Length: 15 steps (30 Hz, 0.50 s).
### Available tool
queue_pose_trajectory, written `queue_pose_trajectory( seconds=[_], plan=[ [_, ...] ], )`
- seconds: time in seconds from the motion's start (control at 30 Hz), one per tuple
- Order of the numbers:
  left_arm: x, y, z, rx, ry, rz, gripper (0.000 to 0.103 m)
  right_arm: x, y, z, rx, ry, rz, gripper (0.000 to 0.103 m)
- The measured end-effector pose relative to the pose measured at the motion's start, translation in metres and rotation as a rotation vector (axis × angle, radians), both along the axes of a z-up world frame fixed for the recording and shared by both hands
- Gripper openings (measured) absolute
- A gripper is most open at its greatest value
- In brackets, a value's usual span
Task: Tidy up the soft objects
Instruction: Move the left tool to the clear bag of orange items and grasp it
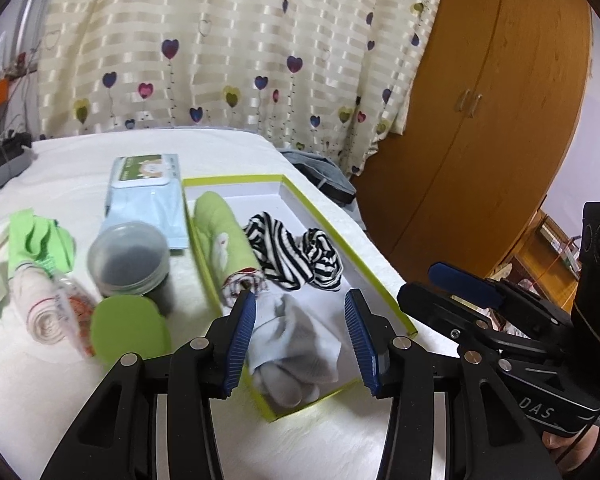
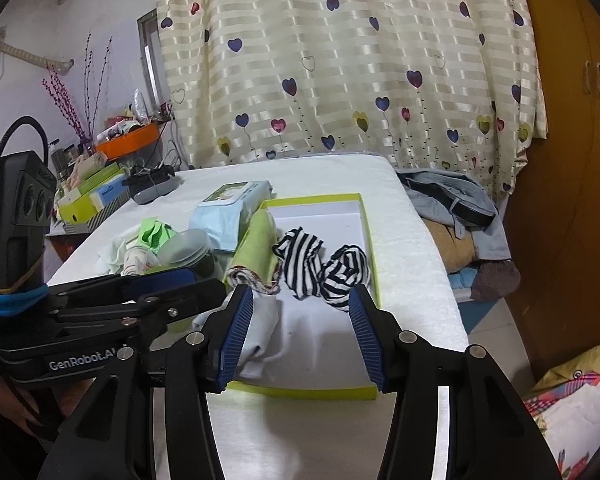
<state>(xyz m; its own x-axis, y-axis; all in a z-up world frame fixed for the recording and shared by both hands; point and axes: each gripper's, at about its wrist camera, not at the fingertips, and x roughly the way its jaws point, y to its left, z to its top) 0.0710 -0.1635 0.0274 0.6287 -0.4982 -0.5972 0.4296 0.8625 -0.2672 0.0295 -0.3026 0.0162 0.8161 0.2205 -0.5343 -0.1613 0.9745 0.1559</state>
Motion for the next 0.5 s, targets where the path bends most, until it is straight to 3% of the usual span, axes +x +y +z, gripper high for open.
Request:
queue_pose_trajectory(
  seconds=[0.5],
  plan=[
    [-0.025, 0.049, 0.008, -0.018, -0.025, 0.088, 0.045, -0.014, 0.046, 0.010, -0.033, -0.011, 0.080, 0.051]
  ],
)
